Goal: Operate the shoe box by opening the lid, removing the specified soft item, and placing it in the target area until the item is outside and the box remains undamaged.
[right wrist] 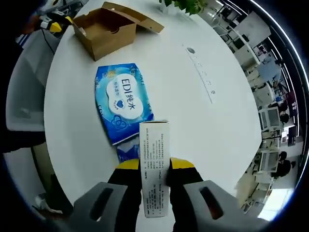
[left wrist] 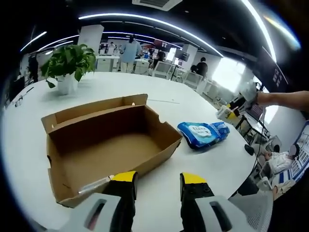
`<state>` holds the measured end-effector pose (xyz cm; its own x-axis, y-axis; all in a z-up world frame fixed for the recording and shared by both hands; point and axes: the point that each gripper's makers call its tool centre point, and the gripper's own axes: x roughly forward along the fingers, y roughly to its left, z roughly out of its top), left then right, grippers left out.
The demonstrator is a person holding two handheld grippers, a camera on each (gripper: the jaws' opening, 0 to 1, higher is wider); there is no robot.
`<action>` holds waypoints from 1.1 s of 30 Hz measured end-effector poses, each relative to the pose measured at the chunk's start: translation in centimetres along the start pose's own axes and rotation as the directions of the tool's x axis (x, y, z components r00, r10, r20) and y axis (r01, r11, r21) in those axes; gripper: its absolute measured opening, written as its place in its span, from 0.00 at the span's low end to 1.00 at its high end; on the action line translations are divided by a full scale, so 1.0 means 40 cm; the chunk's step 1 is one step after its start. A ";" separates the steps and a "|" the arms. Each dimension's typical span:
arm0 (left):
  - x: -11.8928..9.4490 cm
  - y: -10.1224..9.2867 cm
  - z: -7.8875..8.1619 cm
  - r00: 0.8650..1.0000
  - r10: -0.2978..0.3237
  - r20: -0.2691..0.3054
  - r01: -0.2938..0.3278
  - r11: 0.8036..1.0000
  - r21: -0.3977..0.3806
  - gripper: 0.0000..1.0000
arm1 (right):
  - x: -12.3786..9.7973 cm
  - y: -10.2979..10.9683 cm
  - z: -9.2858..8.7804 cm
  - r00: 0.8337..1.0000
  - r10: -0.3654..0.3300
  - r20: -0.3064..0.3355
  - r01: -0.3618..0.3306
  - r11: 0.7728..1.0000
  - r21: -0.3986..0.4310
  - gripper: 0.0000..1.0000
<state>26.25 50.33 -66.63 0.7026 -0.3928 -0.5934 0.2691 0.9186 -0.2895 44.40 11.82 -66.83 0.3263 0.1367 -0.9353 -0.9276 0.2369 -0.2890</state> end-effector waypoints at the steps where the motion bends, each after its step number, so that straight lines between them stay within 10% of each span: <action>1: -0.002 0.002 0.001 1.000 0.003 0.001 -0.003 1.000 -0.001 0.35 | 0.001 -0.007 0.000 1.000 -0.007 -0.007 0.007 1.000 -0.012 0.18; 33: -0.039 0.062 0.007 0.996 0.079 -0.035 -0.079 0.997 0.015 0.35 | 0.175 -0.025 0.003 0.991 0.042 -0.126 -0.075 0.959 -0.272 0.18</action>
<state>26.01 53.23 -66.20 0.6979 -0.3202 -0.6406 0.2231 0.9472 -0.2305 47.62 12.67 -73.06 0.2616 0.0244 -0.9649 -0.9639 -0.0442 -0.2625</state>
